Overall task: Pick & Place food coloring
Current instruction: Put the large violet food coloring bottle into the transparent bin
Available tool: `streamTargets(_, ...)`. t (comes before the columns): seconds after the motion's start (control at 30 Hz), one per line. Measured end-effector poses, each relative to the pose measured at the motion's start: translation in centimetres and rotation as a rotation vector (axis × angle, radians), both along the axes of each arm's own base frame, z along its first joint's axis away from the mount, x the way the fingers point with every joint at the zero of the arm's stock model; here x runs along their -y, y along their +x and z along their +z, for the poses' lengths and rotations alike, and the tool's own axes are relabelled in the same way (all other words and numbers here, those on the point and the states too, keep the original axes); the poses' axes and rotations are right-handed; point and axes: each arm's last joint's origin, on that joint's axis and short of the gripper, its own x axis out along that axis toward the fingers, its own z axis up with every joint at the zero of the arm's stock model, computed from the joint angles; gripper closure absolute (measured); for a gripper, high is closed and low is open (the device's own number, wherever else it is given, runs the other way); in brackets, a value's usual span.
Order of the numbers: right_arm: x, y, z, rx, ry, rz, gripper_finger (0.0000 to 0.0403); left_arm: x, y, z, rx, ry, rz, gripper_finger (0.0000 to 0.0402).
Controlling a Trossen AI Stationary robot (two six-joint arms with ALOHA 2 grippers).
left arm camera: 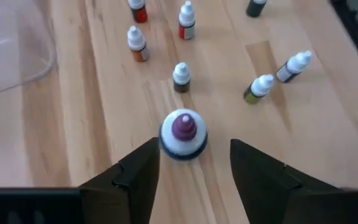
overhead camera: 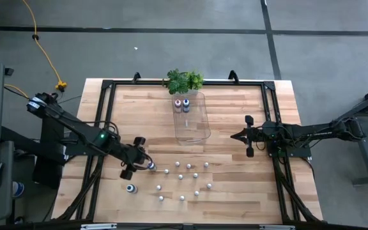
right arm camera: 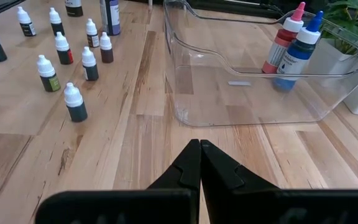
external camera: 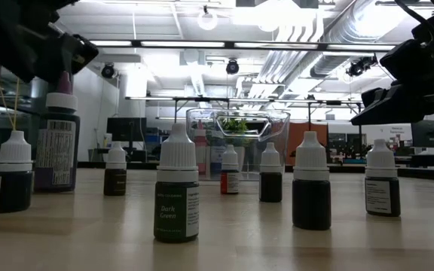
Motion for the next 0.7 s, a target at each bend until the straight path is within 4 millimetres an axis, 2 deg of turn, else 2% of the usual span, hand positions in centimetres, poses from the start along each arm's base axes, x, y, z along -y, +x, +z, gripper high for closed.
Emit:
streamTargets(0.23, 0.0, 0.0, 0.0, 0.0, 0.0, 0.0, 0.0402, -0.1, 0.0, -1.2, 0.044, -0.008, 0.051, 0.0172)
streamTargets(0.7, 0.0, 0.0, 0.0, 0.0, 0.0, 0.0, 0.0402, 0.0, 0.4, -2.1, 0.106, -0.025, 0.055, 0.0169)
